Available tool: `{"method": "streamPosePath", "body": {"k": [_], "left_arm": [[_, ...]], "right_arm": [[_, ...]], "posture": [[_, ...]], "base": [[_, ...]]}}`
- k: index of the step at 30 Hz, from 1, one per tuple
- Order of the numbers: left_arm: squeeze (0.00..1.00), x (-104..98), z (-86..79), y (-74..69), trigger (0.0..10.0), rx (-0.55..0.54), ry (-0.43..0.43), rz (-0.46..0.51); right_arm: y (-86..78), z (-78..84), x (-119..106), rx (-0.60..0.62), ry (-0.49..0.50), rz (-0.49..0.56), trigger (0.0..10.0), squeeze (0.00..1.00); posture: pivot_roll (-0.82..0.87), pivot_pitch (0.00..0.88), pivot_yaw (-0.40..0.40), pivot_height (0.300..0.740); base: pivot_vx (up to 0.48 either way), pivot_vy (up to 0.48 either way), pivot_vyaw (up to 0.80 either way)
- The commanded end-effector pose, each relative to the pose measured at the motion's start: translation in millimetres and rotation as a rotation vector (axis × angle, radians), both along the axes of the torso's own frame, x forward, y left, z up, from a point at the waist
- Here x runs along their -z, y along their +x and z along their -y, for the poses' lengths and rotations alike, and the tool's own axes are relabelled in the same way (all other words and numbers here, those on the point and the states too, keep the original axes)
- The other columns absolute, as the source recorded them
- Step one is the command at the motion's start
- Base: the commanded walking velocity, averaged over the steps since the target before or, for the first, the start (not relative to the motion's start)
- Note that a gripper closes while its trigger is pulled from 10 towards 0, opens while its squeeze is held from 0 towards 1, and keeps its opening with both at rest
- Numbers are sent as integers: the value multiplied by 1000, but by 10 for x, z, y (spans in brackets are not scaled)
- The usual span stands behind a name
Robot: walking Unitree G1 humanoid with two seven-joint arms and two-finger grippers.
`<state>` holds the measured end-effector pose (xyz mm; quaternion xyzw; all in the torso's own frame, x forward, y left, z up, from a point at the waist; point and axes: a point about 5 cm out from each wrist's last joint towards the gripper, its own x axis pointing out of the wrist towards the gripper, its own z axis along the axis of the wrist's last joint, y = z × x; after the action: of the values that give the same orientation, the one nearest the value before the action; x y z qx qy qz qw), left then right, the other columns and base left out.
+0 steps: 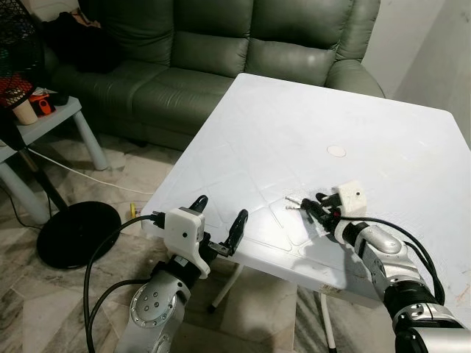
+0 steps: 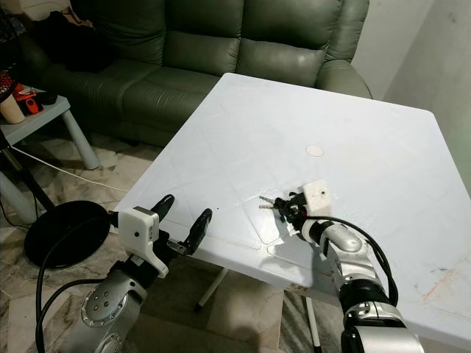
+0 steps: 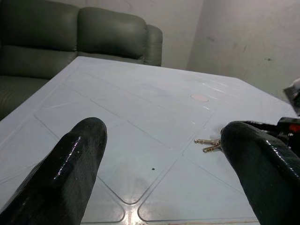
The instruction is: Hang keys on a hook
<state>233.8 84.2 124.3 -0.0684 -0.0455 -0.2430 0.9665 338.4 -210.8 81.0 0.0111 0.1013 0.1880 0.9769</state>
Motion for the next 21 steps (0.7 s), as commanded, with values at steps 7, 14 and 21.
{"method": "streamPosePath", "body": {"k": [7, 14, 21], "left_arm": [[0, -22, 32, 2, 10000, 9, 3, 10], [0, -26, 36, 5, 10000, 10, 2, 12], [0, -33, 45, 7, 10000, 9, 1, 15]], "right_arm": [[-9, 96, -87, -50, -52, 65, 10000, 0], [-56, 111, -47, -107, -164, 69, 10000, 0], [-90, 91, 26, -143, -248, 50, 10000, 0]], "posture": [[47, 57, -53, 736], [44, 60, -52, 736], [44, 61, -52, 736]], "base": [[0, 0, 0], [0, 0, 0], [0, 0, 0]]}}
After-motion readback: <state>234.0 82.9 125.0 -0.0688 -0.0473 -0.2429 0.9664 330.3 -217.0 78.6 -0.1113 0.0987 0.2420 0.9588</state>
